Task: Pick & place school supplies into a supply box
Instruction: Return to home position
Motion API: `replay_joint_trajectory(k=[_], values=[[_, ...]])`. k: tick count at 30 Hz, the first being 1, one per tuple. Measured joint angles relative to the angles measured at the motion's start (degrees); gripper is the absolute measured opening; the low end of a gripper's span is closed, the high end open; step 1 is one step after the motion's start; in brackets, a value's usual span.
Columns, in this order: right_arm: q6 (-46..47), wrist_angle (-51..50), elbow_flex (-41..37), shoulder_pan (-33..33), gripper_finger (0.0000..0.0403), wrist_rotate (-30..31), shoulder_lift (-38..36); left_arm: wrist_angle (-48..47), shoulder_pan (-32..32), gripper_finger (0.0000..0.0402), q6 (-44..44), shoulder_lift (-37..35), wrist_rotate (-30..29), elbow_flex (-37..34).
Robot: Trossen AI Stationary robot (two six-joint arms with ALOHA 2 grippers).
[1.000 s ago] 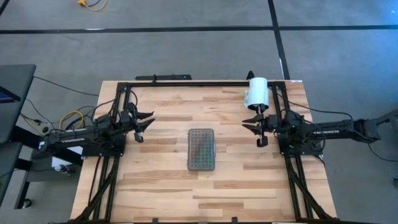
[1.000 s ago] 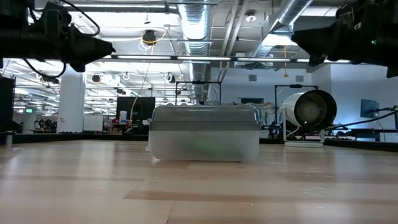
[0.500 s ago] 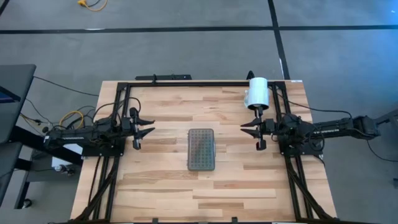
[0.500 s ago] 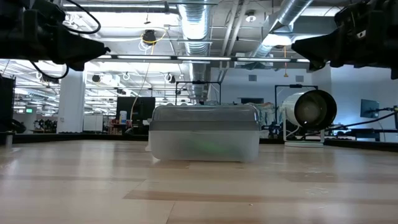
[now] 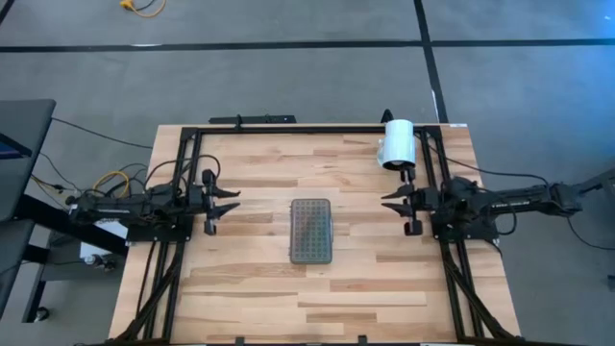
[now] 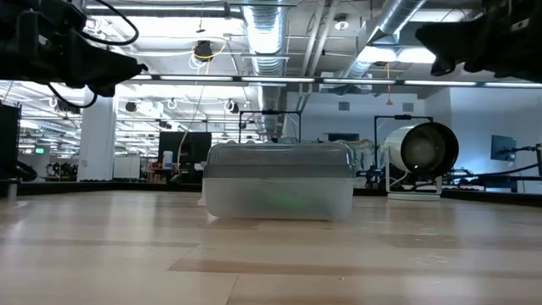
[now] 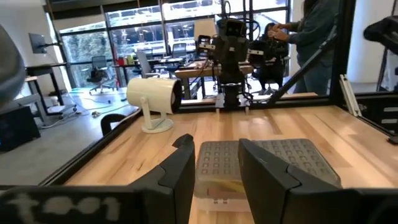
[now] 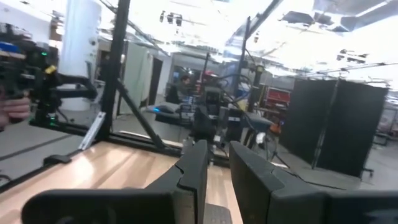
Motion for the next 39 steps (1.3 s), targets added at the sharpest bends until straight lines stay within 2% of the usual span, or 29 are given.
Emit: replay_joint_trajectory(k=[3,17,24,30,33,39], values=[[-0.8,-4.1,0.0,1.9,0.0063,0.2,-4.3,-0.1,-0.7,0.0113,0.4,0.0,0.0,0.0],[-2.4,-22.0,0.0,9.0,0.0063,9.1,-23.4,-0.1,-3.2,0.0113,2.2,0.0,0.2,-0.1],[-1.7,-25.0,0.0,9.5,0.0063,10.9,-23.7,0.2,-3.2,0.0113,2.2,0.0,-1.2,-0.1],[0.1,-28.7,0.0,9.5,0.0063,16.3,-23.6,0.3,-3.1,0.0113,2.1,0.1,-4.4,0.0],[0.3,-31.4,0.0,9.5,0.0063,16.4,-23.6,0.3,-3.1,0.0113,0.6,0.1,-3.9,0.0],[6.3,-33.8,0.0,9.5,0.0063,16.3,-23.4,0.2,-3.1,0.0113,0.0,0.1,-3.6,0.0]])
